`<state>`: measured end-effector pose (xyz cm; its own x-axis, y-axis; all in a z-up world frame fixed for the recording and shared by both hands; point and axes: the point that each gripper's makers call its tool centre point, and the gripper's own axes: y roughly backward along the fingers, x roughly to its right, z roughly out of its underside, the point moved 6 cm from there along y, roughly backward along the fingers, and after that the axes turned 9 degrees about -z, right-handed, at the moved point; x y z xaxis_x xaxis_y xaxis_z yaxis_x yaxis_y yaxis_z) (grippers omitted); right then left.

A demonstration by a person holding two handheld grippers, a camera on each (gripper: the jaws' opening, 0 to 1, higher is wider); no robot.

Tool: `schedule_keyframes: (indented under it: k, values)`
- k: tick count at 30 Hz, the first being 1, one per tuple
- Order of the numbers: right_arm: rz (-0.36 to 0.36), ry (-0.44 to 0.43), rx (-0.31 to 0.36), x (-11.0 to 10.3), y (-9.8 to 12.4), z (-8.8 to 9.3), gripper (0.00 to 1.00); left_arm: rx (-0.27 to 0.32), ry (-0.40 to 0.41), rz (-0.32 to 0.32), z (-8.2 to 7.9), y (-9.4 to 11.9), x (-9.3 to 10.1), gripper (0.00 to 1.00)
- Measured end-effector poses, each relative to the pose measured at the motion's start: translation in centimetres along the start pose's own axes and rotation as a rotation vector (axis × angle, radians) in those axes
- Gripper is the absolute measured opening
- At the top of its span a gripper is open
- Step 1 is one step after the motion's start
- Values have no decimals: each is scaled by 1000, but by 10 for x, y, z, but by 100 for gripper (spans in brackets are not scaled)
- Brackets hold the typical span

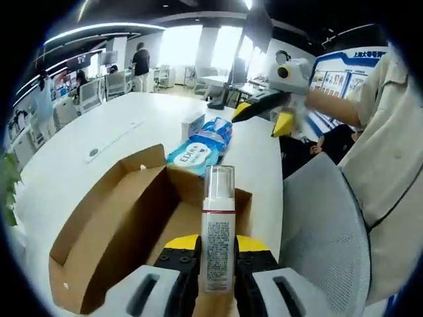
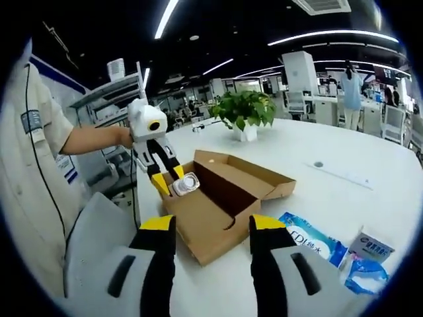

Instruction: Operate the shoe box by opening the lid, removing the specified soft item, and placing it in the target area until the item is outside and the box remains undamaged.

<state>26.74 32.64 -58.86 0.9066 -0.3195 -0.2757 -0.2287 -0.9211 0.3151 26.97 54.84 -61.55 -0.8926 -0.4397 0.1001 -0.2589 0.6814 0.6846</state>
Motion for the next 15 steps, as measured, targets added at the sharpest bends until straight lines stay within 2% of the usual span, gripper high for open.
schedule_keyframes:
  k: [9, 15]
  values:
    - [-53, 1, 27, -11, -15, -7, 35, 120, 43, 67, -16, -1, 13, 18]
    - [-84, -17, 85, -18, -26, -18, 33, 211, 77, 109, -27, -2, 20, 18]
